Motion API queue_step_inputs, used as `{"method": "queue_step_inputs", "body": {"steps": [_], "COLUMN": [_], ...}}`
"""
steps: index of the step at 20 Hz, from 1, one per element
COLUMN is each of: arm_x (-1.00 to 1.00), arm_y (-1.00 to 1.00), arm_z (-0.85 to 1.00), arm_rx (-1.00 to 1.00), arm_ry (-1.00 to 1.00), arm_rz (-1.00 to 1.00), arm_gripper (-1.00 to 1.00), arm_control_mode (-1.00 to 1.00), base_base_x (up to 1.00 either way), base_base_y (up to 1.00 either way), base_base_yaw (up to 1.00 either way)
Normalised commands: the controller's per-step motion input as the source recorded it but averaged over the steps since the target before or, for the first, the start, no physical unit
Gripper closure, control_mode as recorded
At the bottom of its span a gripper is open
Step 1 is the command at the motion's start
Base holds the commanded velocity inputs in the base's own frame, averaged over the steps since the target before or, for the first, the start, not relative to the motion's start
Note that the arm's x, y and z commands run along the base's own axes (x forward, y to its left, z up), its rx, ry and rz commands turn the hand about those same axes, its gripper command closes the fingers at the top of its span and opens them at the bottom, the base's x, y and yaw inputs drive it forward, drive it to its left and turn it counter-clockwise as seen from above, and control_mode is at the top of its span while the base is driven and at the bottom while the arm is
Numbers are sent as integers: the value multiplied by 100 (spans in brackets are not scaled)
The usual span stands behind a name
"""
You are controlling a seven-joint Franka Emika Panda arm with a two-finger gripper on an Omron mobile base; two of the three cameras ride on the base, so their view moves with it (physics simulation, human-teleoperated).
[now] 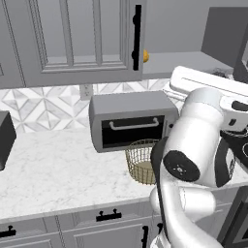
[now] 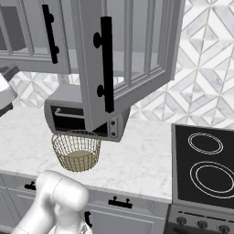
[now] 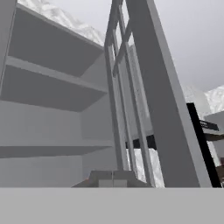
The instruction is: Open the cabinet, pick up the bread from the cabinet and place it in the basket. Then move the basket to the dining counter.
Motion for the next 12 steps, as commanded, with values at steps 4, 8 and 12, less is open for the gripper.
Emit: {"method": "queue_step_inputs", "body": {"steps": [4,8,12], "arm_x": [94,58,48], "arm_y": [-52,-74,-61], "arm_z": [-13,0,0], "arm_rx": [7,19,10], "arm_ry": [9,4,2], "arm_rz": [-35,-22,-15], "arm_gripper": [100,100,100], "arm_control_mode": [-100,-100,-100], "base_base_x": [0,0,0], "base_base_y": [0,0,0], "base_base_yaw": [0,0,0]}}
